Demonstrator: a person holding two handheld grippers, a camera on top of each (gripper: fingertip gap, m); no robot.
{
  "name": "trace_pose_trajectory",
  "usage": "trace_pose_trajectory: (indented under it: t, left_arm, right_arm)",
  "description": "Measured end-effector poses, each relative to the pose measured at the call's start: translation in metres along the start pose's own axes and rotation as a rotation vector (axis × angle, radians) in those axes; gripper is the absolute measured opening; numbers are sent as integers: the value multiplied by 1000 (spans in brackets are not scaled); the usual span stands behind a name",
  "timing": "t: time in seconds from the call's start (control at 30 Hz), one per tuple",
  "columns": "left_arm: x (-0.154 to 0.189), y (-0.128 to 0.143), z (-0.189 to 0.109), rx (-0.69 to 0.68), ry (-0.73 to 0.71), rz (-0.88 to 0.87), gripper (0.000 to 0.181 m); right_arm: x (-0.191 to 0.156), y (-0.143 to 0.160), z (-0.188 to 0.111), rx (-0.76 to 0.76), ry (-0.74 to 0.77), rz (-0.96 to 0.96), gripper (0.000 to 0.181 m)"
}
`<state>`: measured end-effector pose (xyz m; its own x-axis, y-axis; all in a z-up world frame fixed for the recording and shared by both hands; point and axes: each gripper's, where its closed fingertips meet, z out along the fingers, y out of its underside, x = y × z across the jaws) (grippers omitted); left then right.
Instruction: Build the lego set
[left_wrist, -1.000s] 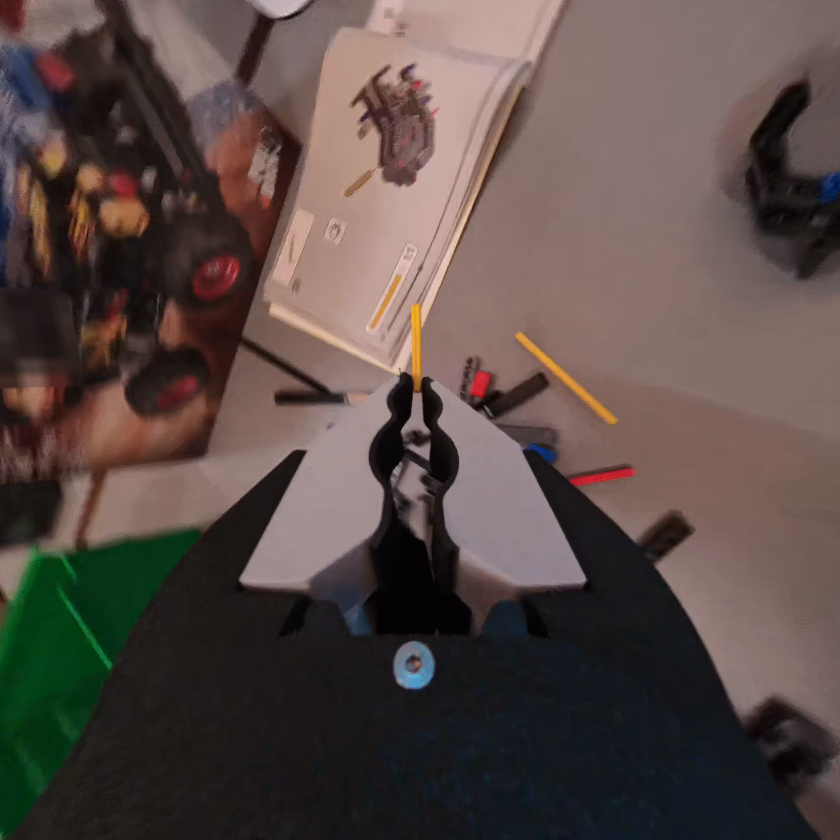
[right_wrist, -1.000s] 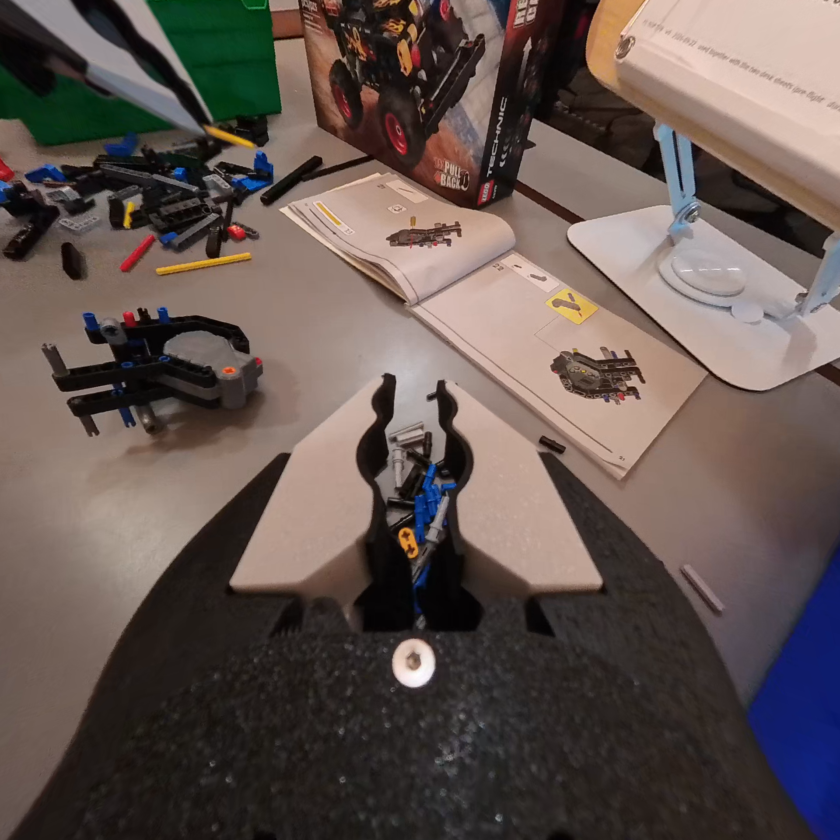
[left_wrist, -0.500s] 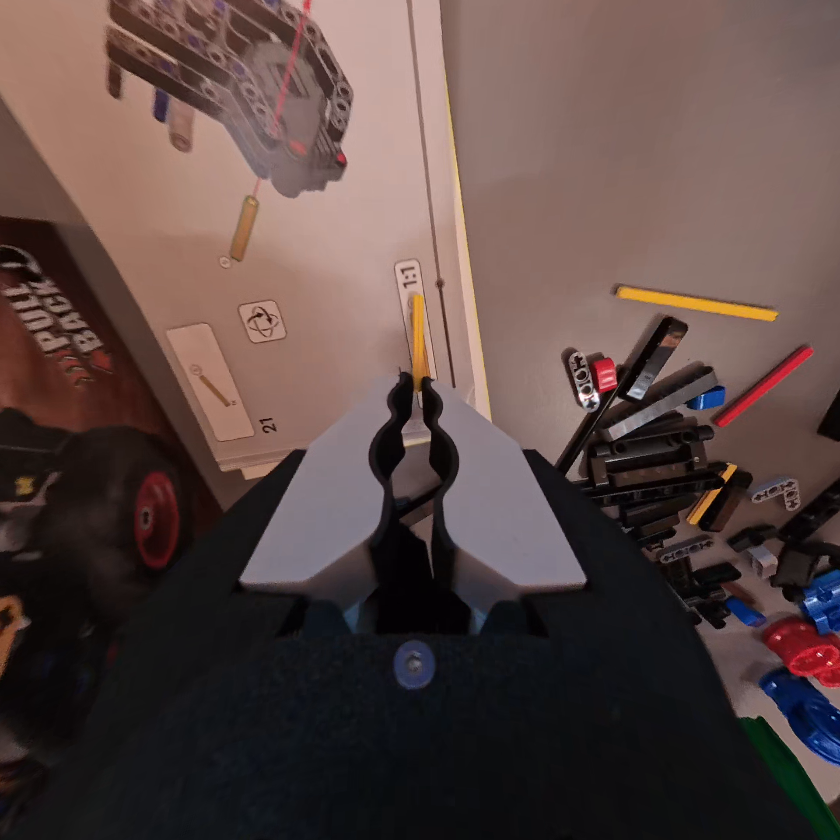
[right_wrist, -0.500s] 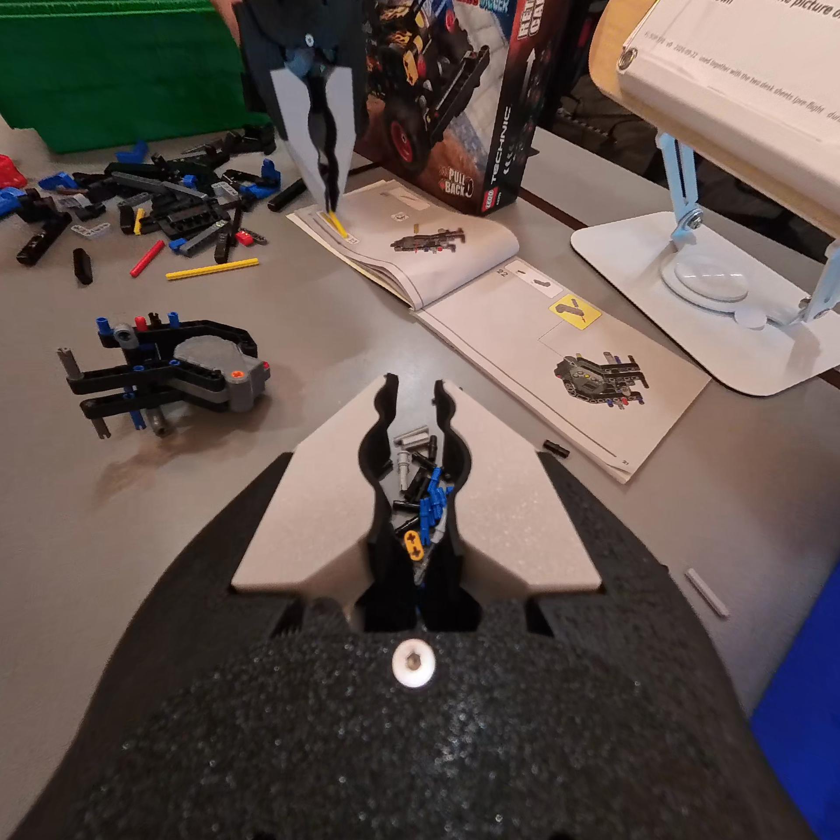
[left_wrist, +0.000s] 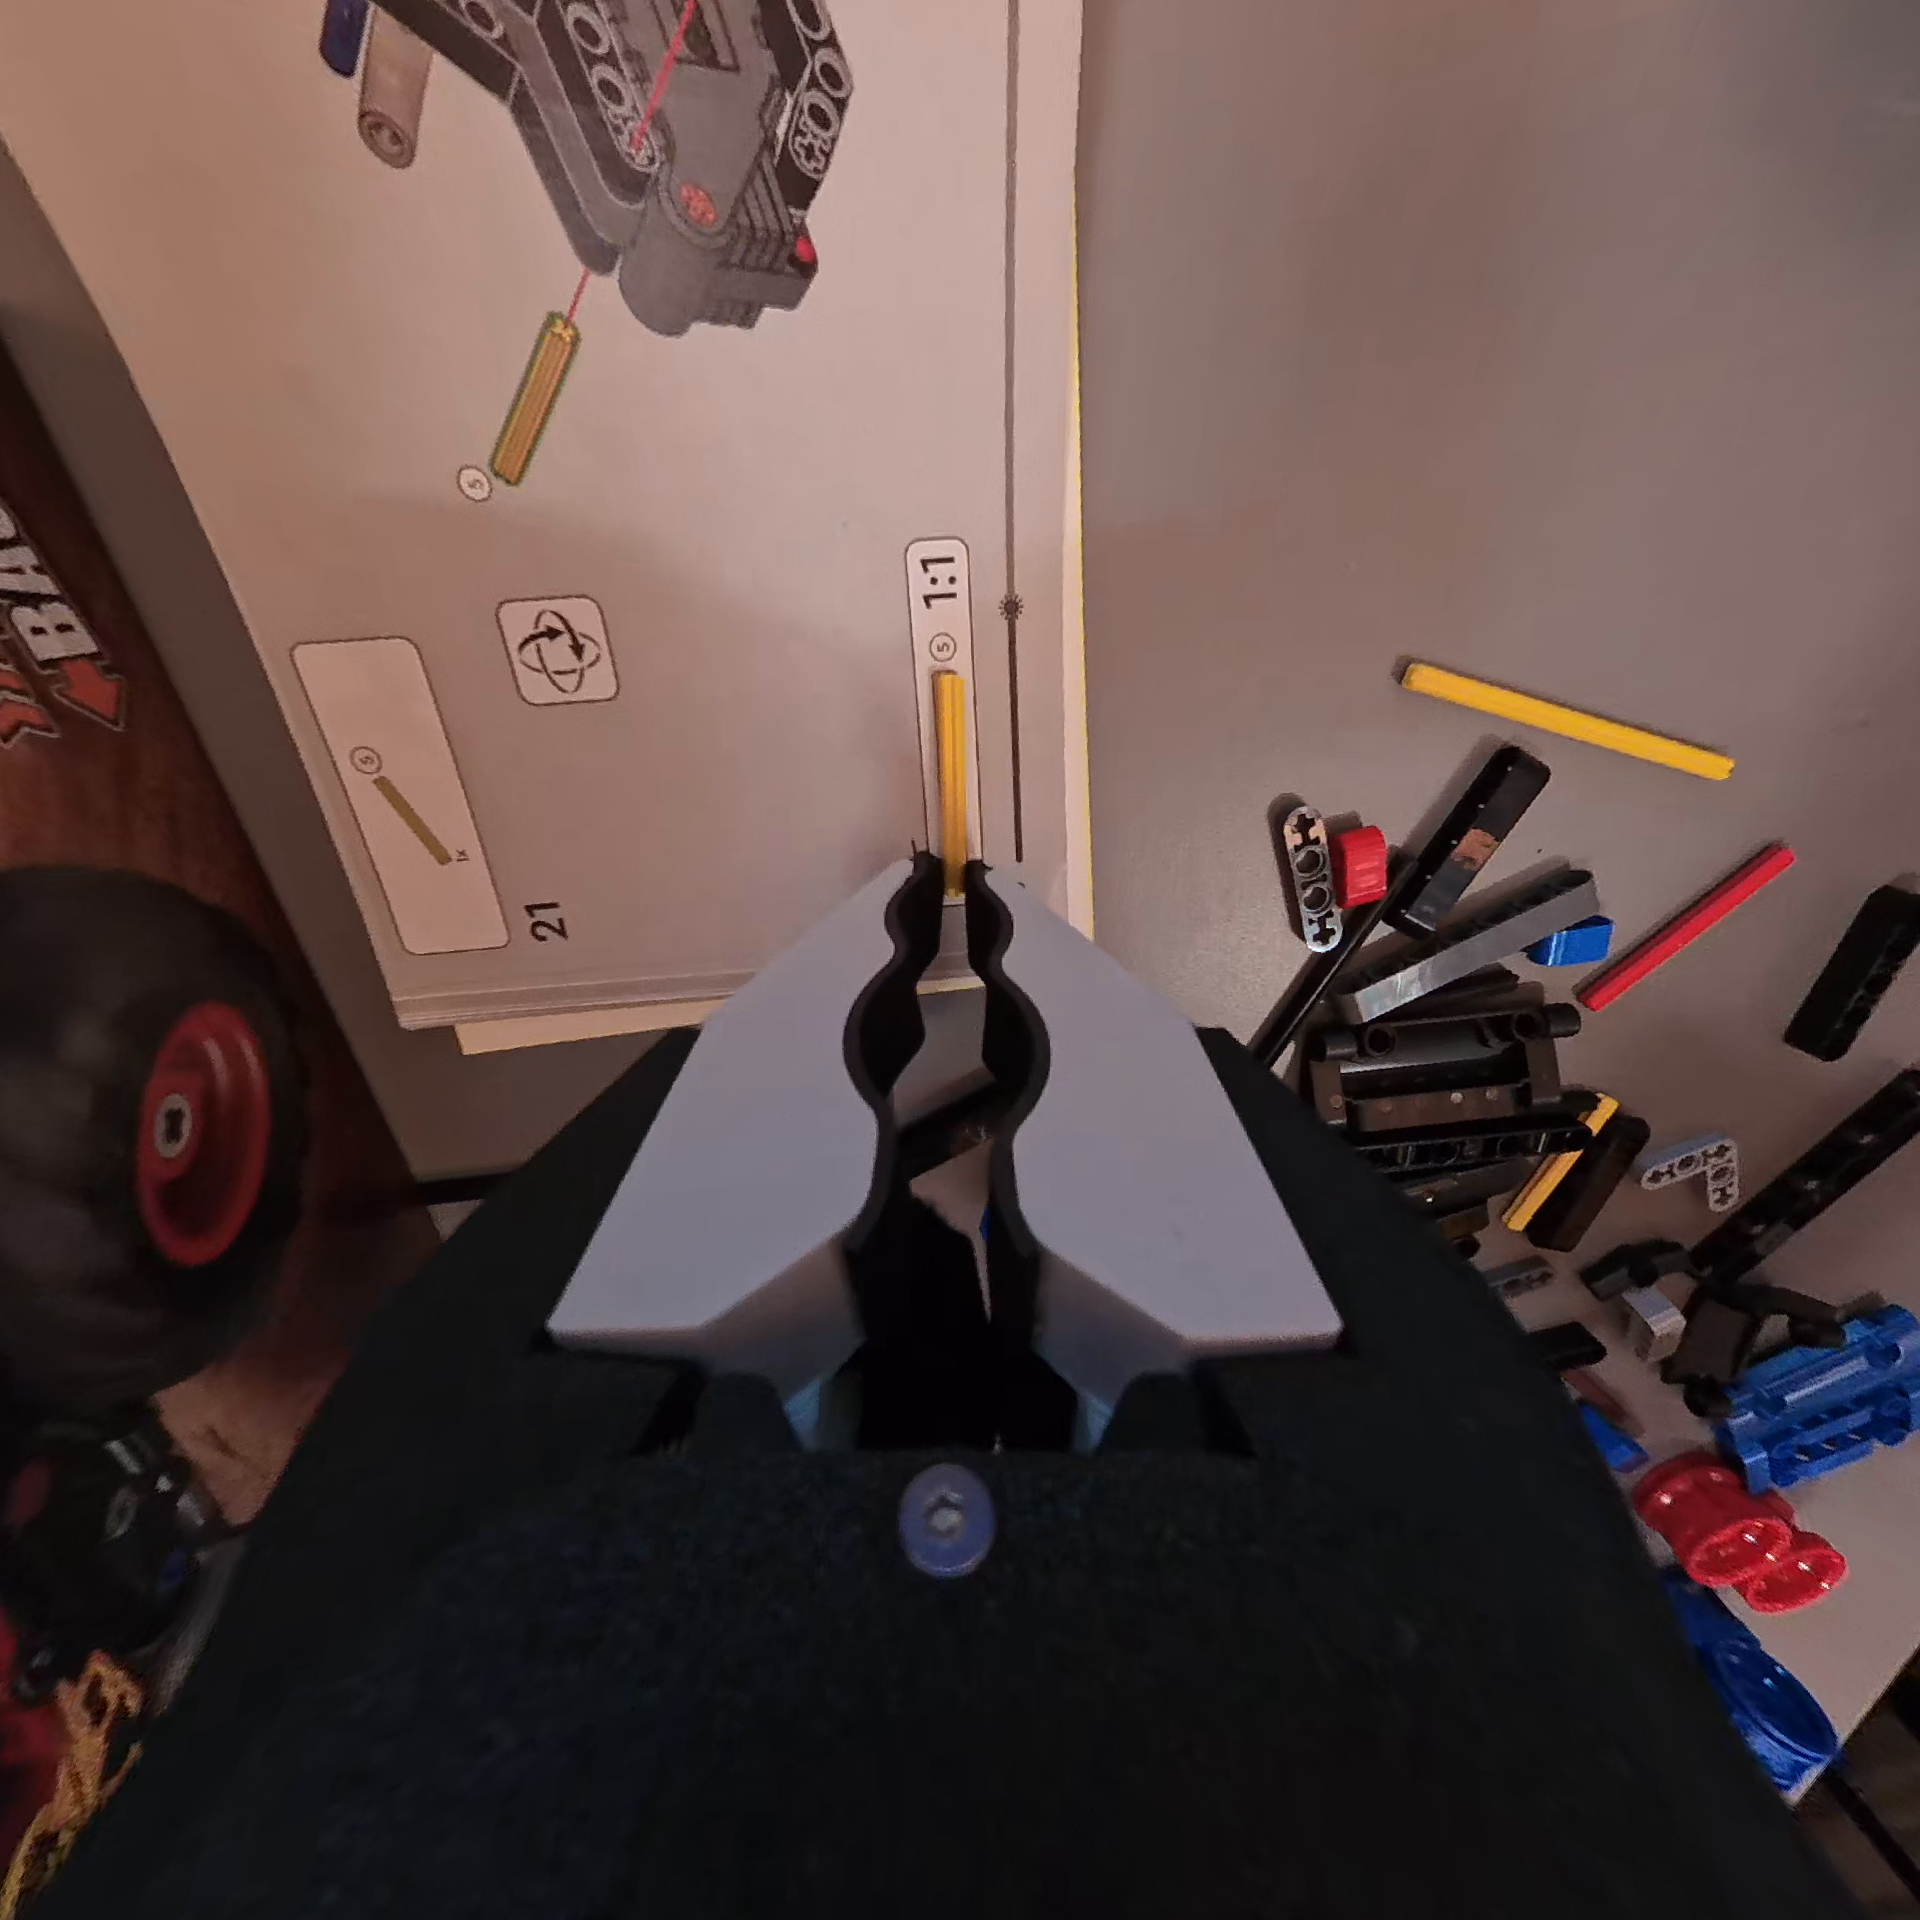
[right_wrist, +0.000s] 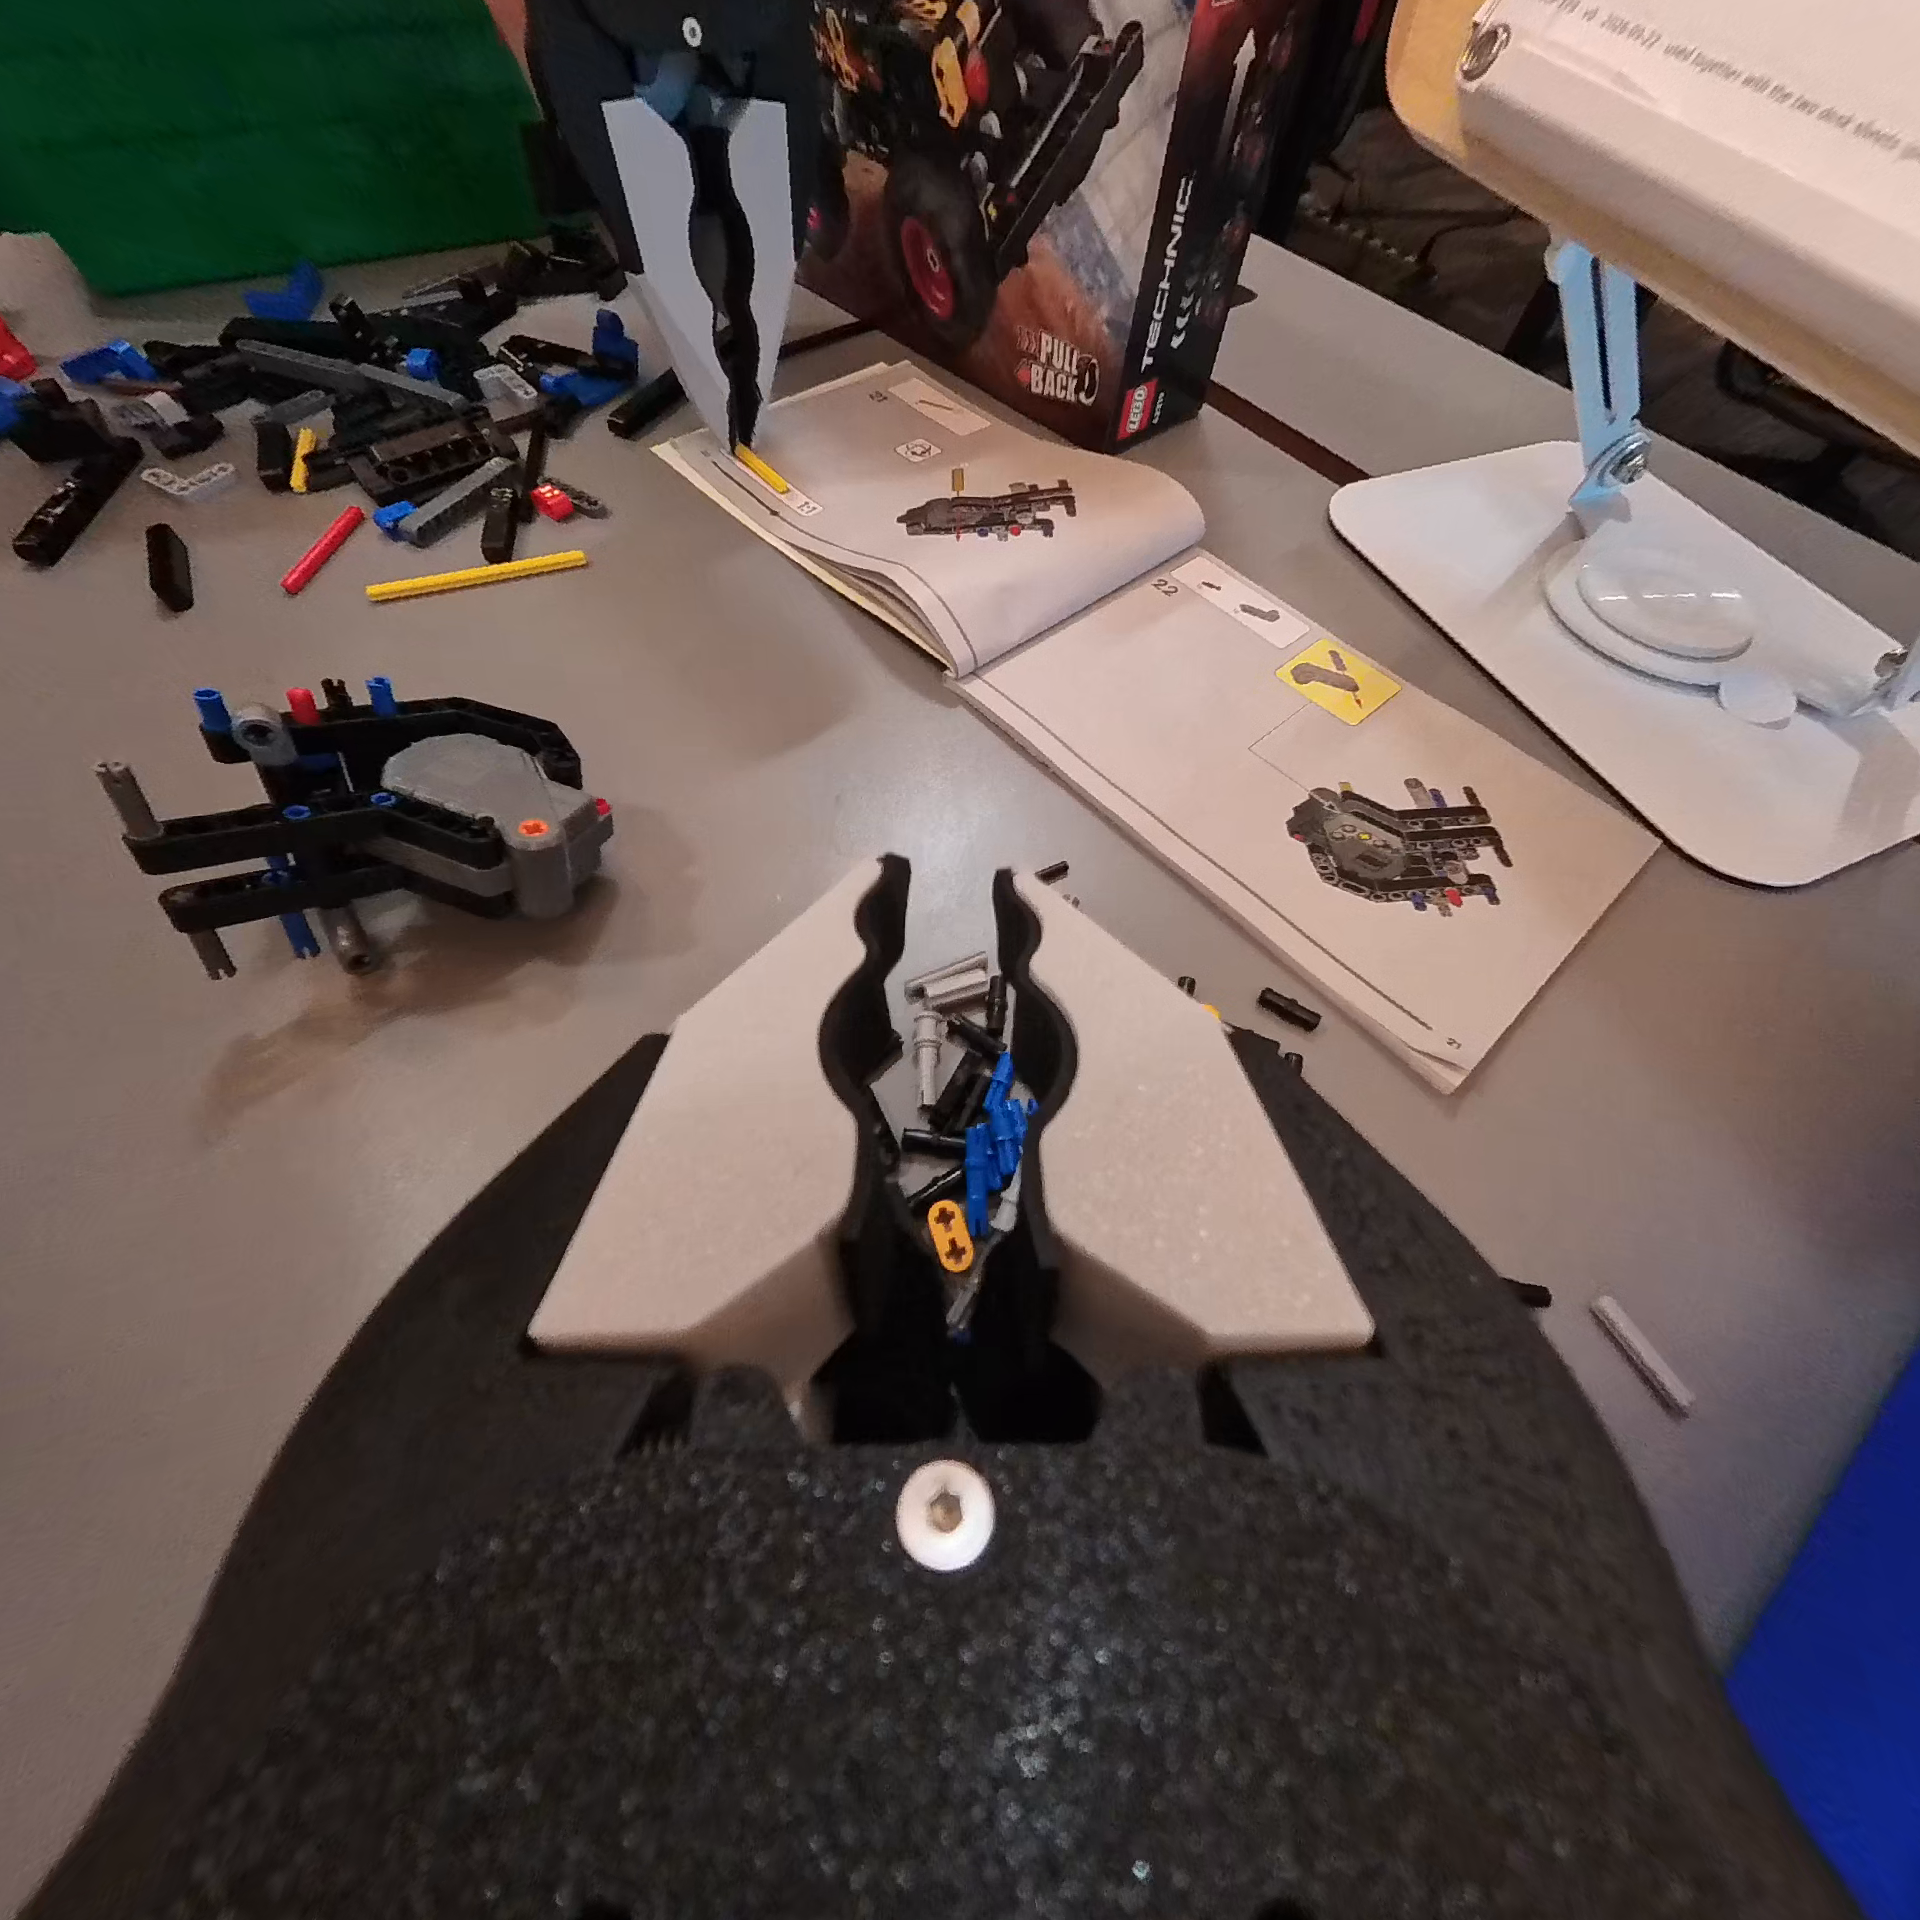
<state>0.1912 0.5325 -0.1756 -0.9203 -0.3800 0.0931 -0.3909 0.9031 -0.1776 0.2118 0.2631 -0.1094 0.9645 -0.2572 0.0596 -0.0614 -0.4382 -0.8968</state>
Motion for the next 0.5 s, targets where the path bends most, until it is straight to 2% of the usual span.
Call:
trace_pose_trajectory:
  t: [0.27, 0.33, 0.5]
  left_arm:
    - [4, 1, 0, -15, 26, -63, 13]
    - [-1, 5, -4, -24, -6, -73, 14]
    - [1, -2, -16, 50, -32, -78, 13]
  right_arm:
    - [-1, 2, 1, -13, 3, -12, 16]
    - [0, 2, 0, -13, 3, -12, 16]
    - [1, 1, -1, -10, 6, -14, 16]
